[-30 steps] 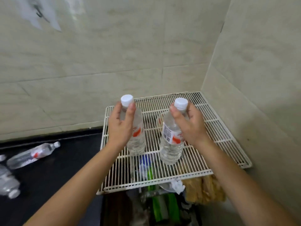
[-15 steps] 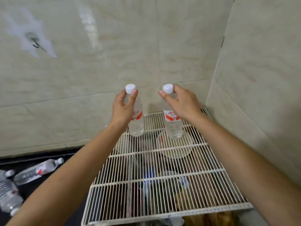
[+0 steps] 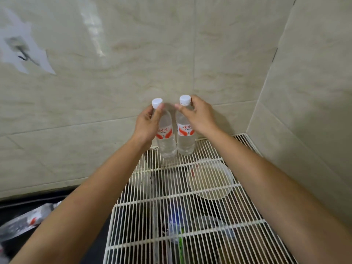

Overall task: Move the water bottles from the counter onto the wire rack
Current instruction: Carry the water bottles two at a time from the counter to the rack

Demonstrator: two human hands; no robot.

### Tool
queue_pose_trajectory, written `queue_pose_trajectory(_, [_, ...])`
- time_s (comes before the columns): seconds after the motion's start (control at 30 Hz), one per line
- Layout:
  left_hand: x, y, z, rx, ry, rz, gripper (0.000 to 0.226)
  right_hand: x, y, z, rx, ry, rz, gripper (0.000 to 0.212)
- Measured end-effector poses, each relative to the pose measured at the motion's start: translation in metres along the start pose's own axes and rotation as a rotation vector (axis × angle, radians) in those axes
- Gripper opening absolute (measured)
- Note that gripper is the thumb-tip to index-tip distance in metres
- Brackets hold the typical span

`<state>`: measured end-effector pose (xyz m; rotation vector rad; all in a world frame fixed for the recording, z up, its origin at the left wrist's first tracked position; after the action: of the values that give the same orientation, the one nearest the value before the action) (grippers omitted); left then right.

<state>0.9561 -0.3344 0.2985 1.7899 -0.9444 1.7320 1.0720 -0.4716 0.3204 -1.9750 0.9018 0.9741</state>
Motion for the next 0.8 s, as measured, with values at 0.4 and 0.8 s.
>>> queue_pose_trajectory(0.4, [-0.008,0.007,-0.019,0.052,-0.02,0.074,0.026,0.023,0.018,0.014,-0.005,0.0,-0.024,0.044])
queue_pose_trajectory(0.8, [-0.021,0.011,-0.02,-0.044,0.049,0.007,0.033,0.033,0.035,0.056,-0.198,0.007,-0.006,0.08])
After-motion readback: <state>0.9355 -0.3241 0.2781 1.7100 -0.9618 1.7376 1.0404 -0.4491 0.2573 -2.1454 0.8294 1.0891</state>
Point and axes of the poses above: each hand's wrist, its own y-axis away from the middle knuckle, its own z-axis out of the palm, x = y × z, the point moved 9 cm from there along -y, towards the middle knuckle, and after that the axes turned 2 degrees about x, right-handed, at the moved point
